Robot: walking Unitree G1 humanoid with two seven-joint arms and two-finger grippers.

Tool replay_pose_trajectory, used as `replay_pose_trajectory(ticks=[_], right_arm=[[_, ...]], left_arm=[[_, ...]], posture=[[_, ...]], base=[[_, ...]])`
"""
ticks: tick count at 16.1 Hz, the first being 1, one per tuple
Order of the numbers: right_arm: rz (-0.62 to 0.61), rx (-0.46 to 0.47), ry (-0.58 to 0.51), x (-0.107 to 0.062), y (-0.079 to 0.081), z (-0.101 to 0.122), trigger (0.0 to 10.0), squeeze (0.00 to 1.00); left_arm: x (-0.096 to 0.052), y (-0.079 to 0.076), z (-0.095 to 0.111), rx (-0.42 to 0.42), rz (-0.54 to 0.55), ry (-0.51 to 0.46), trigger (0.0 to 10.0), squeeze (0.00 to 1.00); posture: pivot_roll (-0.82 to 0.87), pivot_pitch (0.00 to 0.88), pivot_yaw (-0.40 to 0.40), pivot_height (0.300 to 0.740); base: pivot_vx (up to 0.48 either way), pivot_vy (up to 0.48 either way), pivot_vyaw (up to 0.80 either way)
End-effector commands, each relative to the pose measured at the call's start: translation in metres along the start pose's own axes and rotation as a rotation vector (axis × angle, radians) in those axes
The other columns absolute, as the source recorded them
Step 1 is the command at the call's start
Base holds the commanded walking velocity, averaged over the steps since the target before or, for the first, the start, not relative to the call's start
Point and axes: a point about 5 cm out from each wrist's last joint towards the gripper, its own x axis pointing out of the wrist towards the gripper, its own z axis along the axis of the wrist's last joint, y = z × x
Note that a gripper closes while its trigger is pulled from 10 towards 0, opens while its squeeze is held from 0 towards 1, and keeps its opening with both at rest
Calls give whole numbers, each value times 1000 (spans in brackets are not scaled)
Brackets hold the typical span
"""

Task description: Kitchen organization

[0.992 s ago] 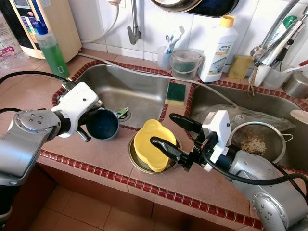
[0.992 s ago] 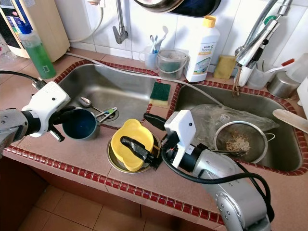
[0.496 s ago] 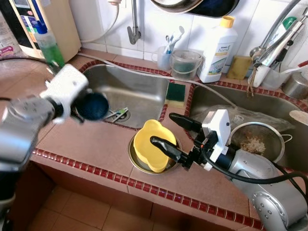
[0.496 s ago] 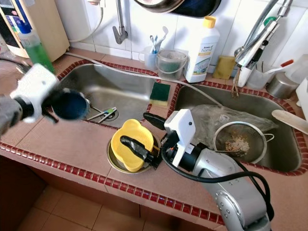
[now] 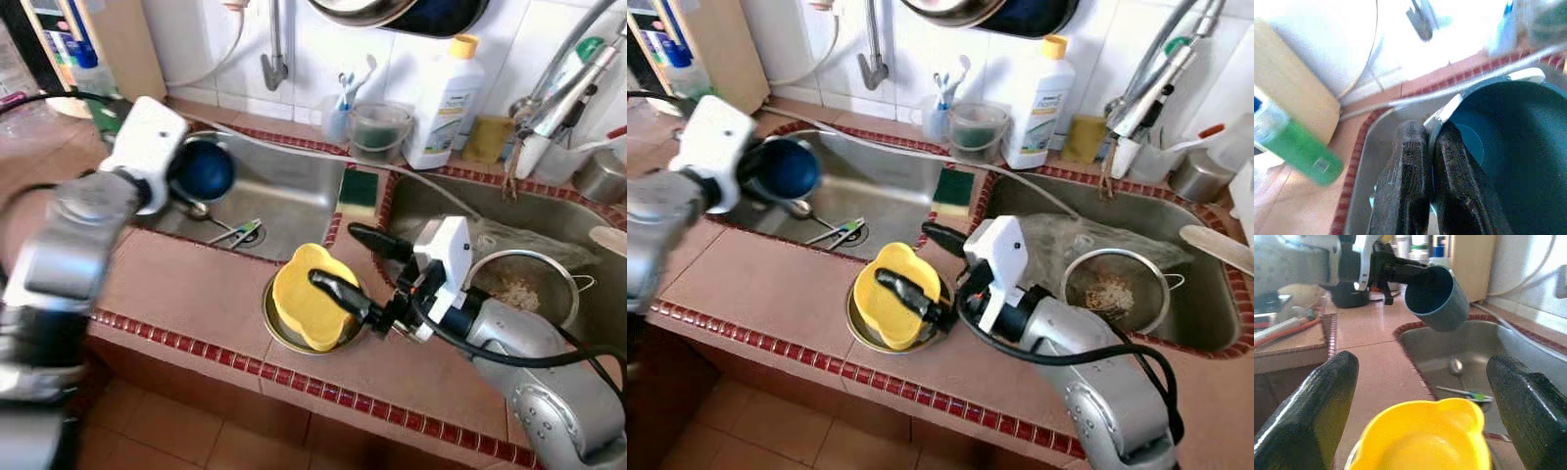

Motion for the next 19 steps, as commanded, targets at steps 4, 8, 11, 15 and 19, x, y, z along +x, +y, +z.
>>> replay_pose_trajectory(ticks=[4,8,11,15,19], right_arm=[[-149,-30,-41,-7,-15,7,10000,0],[-195,-39,-60,-9,-17,9,10000,0],[-217,-33,-64,-14,-14,9,10000,0],[-244,-10,-47,-25,-5,6,10000,0],[-281,5,-39,-33,3,7,10000,0]], left_arm=[[18,-19,7,-76,-7,-147,10000,0],[36,-29,-6,-152,-43,-119,10000,0],[50,-40,-17,-178,-46,-81,10000,0],[59,-48,-37,-177,-21,-3,10000,0],[57,-53,-63,-223,-28,127,10000,0]], posture=[[-129,71,9,740],[-156,68,38,740],[-179,69,55,740],[-219,106,72,740],[-257,155,99,740]], base=[[0,0,0],[0,0,0],[0,0,0],[0,0,0],[0,0,0]])
